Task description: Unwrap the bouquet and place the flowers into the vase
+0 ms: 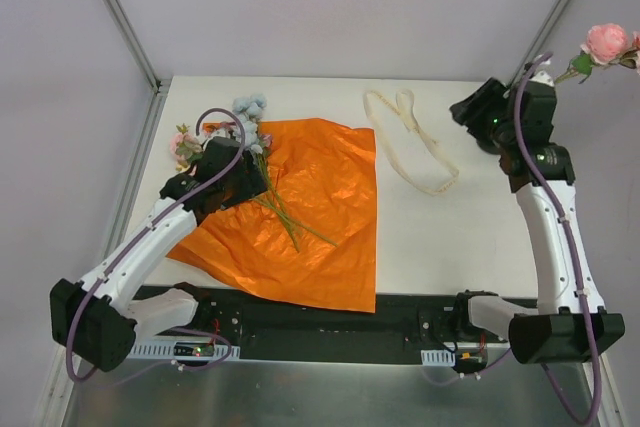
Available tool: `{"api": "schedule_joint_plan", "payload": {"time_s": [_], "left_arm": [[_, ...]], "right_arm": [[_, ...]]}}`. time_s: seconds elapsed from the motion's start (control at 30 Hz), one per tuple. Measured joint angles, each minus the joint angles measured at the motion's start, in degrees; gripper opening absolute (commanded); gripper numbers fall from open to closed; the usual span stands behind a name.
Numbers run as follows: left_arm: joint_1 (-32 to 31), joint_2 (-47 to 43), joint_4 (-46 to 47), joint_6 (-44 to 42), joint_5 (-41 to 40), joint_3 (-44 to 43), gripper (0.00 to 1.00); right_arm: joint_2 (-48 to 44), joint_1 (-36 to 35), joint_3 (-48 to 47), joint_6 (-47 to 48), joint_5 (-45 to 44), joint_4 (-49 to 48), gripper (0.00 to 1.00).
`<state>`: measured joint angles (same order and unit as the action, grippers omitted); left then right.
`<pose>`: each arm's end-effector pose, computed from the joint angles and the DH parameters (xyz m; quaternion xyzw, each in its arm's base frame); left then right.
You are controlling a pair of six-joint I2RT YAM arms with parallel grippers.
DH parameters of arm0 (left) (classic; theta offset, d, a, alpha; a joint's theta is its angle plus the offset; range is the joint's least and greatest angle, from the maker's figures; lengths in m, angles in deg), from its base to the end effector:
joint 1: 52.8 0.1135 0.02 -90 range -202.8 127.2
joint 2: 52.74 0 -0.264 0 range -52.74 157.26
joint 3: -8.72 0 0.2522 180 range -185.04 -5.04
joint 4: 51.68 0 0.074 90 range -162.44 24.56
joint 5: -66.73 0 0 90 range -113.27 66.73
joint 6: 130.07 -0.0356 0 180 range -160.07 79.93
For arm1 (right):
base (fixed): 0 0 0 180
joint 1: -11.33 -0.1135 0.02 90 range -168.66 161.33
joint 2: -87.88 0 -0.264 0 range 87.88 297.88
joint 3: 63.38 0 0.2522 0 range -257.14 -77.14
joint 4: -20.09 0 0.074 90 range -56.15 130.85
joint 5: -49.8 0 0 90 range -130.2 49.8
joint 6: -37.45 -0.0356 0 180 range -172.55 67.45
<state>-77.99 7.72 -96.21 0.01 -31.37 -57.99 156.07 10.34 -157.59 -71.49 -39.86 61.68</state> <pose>0.2069 -0.0918 0.3030 -0.1469 0.8861 -0.1811 0.4007 0.2541 0.0046 0.4398 0.1225 0.7869 0.1070 0.5953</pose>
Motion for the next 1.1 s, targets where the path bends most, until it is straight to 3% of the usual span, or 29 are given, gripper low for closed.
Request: {"api": "schedule_joint_plan", "payload": {"time_s": [0.17, 0.4, 1.1], "left_arm": [[0.04, 9.09, 0.11, 10.19, -0.09, -0.98, 0.55], [0.04, 16.55, 0.26, 22.1, -2.49, -1.01, 0.54], [0.07, 30.99, 3.69, 30.03, -4.44, -1.88, 0.41]], "right_arm": [[-3.41, -7.1, 8.87, -0.9, 1.75, 0.33, 0.57], [-5.88, -10.86, 15.85, -1.88, 3.91, -0.44, 0.56], [-10.51, -11.06, 16.35, -0.98, 5.11, -0.98, 0.56]]}}
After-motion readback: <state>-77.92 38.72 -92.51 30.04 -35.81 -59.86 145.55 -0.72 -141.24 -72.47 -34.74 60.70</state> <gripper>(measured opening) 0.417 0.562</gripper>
